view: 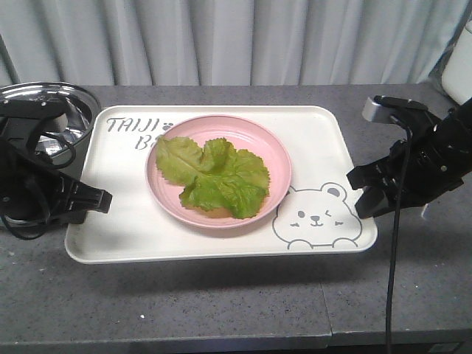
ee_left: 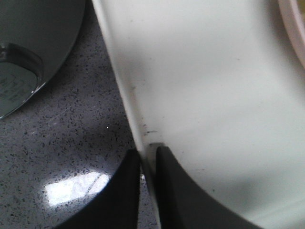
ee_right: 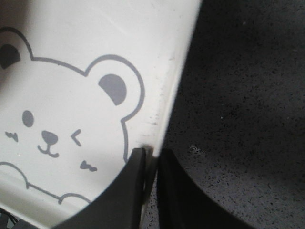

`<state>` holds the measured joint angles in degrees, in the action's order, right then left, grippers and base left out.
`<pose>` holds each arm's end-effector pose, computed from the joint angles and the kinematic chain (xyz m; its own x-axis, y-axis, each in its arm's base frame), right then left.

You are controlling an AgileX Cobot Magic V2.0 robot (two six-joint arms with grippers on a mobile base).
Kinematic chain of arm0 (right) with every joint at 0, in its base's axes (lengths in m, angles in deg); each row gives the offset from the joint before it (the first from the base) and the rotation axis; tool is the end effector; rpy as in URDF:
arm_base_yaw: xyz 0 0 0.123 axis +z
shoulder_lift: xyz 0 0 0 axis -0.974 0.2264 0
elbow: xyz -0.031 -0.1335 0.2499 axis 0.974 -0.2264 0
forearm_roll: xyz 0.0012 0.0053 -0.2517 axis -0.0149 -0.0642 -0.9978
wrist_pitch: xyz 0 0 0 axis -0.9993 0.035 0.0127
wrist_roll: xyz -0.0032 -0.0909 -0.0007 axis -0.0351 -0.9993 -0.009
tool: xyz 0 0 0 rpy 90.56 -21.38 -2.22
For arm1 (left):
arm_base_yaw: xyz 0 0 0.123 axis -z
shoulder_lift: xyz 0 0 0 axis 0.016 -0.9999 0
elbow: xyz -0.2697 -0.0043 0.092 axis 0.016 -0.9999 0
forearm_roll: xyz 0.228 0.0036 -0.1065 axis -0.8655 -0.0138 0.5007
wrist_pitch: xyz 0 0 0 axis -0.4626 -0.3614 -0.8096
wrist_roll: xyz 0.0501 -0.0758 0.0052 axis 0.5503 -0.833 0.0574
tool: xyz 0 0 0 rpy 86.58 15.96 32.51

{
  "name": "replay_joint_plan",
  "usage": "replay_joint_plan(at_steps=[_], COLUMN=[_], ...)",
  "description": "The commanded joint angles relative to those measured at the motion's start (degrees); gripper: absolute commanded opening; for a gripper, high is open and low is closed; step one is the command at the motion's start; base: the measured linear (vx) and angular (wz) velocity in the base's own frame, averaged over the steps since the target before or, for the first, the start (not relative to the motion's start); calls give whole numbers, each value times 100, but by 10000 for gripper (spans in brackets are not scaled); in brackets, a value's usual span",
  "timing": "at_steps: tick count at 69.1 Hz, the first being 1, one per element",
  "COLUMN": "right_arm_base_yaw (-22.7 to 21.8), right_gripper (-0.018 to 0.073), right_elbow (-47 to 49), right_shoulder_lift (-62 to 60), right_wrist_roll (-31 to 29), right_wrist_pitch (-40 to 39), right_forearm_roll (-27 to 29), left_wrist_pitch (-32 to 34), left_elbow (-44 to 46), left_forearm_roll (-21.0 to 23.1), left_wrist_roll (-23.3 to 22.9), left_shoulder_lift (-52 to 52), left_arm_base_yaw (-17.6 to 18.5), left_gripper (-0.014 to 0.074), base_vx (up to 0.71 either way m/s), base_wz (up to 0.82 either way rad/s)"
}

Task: Transfer vegetables to tray and serve
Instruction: 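Lift the cream tray with both grippers off the counter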

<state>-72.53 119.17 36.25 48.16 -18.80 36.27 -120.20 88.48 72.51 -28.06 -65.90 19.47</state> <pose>0.3046 0.0591 0.2988 -0.9264 -0.2204 -0.3051 -0.3209 0.8862 0.3342 0.2507 -0.0887 0.3147 -0.8941 0.1164 -0.4324 0.1847 0.9755 -0.1192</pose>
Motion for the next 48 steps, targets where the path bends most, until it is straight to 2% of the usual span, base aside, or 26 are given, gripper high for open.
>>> replay_joint_plan(at_steps=[1,48], right_arm_base_yaw=[144,144], right_gripper=[-3,-3], right_elbow=[152,152], right_shoulder_lift=[-256,-256], right_wrist_roll=[-283,-290], right_wrist_pitch=[117,119], right_forearm_roll=[958,1008], left_wrist_pitch=[576,576], left_elbow=[243,243], left_forearm_roll=[557,557], left_wrist_roll=[125,125], left_shoulder_lift=[199,199], left_arm_base_yaw=[112,112], left_gripper=[-6,-6], base_vx=[0,0], base_wz=[0,0])
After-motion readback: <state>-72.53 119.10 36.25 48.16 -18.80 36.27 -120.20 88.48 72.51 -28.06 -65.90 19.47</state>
